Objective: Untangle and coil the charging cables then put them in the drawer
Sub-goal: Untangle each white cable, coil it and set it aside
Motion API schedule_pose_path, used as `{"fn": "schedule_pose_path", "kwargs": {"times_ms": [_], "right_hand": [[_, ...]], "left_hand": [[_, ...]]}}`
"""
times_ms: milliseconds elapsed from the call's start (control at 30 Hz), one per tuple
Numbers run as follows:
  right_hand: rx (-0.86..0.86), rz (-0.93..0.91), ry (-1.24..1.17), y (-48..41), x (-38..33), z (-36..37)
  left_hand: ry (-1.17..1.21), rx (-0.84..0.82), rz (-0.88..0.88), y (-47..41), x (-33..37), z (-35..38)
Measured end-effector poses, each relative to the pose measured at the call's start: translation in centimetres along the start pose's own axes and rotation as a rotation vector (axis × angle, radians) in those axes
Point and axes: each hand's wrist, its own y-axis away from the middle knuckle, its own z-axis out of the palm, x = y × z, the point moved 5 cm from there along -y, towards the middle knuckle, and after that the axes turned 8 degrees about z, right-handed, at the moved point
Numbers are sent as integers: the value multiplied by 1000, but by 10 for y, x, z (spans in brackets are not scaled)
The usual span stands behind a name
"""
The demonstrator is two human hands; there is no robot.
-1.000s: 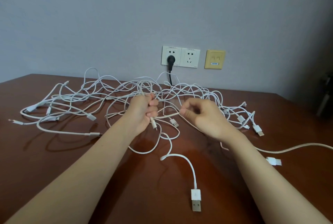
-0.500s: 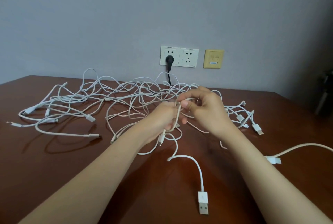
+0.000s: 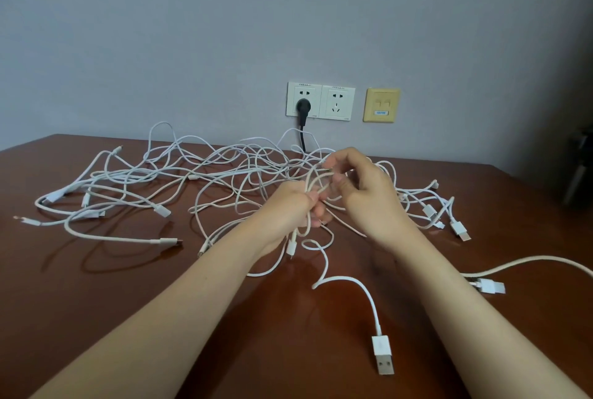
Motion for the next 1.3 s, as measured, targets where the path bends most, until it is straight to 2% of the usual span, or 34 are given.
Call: {"fn": "schedule_pose_path", "kwargs": {"times_ms": [167, 267, 333, 533, 733, 900, 1033, 1233, 1300], "right_hand": [[-36, 56, 47, -4, 13, 5], [-65, 65, 77, -5, 18, 7], [-26, 51, 83, -5, 16, 7], [154, 112, -5, -6, 13, -3], [222, 125, -8, -2, 7, -5], [50, 91, 31, 2, 1, 10], [34, 124, -50, 0, 7, 10], [34, 65, -10, 0, 11, 9], [29, 54, 22, 0, 12, 10]], "left_hand": [[19, 110, -63, -2, 0, -10], [-8, 123, -151, -4, 0, -11], [-39, 112, -167, -5, -1, -8], [-207, 46, 49, -2, 0, -1], [-27, -59, 70, 2, 4, 5], [-199, 112, 195, 0, 6, -2], [-296, 17, 260, 3, 9, 4], [-59, -117, 50, 7, 3, 11], [-9, -102, -28, 9, 2, 9]]}}
